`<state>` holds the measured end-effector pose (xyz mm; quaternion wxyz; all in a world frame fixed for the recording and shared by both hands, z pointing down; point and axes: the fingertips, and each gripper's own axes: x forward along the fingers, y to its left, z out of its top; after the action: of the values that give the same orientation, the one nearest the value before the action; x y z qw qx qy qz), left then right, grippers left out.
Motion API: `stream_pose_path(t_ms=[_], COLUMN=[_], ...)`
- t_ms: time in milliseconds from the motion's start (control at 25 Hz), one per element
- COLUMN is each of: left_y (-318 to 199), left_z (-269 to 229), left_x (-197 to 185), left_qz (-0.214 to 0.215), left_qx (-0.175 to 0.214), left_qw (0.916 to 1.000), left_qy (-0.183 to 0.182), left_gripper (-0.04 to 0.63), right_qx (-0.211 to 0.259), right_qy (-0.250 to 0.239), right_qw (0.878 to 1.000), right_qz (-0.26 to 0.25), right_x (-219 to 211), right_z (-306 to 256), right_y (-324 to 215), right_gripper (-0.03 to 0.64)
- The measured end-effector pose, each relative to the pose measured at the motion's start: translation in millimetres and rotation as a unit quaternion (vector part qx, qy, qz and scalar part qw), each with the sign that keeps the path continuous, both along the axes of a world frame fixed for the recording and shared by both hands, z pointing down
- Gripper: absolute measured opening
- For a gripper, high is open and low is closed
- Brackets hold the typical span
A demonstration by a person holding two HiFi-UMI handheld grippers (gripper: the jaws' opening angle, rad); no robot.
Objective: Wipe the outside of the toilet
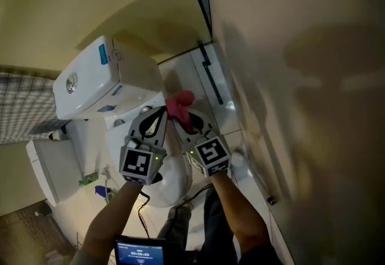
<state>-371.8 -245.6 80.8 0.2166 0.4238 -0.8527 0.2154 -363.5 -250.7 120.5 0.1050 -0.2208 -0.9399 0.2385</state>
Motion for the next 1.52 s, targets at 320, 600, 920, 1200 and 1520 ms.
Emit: stream_pose_path(t_ms=[320, 600, 920, 1200, 1520], left_y=[-8.5, -27.9, -30.1, -28.7, -71.4], left_z=[75.7, 101.6, 115.3, 121.6, 122.7], left_x=[-31.9, -25.9, 20.6, 74.7, 51.1], left_qz=[0.076, 0.175, 0.229, 0.278, 0.316], left_qx=[-0.108, -0.144, -0.135, -0.137, -0.158], left_qw=[0.9872, 0.9593, 0.9461, 0.9363, 0.912], left_qy=[-0.089, -0.169, -0.184, -0.166, -0.208], left_gripper=[0.015, 0.015, 0.015, 0.015, 0.015], right_qx=[-0.022, -0.035, -0.049, -0.057, -0.066], right_qy=[0.01, 0.004, 0.022, 0.057, 0.032], right_qw=[0.999, 0.998, 0.998, 0.996, 0.996], right_qz=[-0.034, -0.046, -0.011, 0.039, 0.057], right_x=[-70.1, -46.6, 83.8, 168.3, 98.5], right_z=[136.8, 185.0, 194.1, 186.8, 199.3], right_y=[45.4, 65.3, 74.1, 80.1, 55.3], right_gripper=[0.084, 0.084, 0.084, 0.084, 0.084])
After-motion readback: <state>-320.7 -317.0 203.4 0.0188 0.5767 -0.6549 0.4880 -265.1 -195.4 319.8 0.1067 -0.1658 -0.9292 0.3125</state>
